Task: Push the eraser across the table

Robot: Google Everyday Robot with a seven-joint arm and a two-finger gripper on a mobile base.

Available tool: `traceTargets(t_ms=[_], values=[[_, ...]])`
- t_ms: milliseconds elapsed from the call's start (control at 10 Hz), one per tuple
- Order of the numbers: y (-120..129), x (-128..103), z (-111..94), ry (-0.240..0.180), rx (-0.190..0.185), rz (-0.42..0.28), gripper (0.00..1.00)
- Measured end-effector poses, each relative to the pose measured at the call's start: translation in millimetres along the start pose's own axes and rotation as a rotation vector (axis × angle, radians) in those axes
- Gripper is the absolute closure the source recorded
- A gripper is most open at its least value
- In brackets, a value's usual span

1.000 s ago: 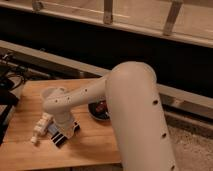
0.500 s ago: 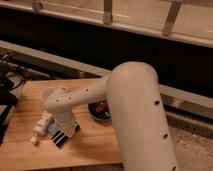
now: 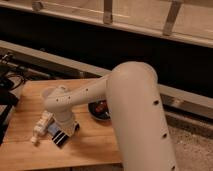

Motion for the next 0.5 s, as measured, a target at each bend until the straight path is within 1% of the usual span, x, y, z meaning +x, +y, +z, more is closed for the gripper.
traceTargets(t_ms=[500], values=[[-5.1,-3.3,-1.5,-0.003,0.009,-0.019,1.0]])
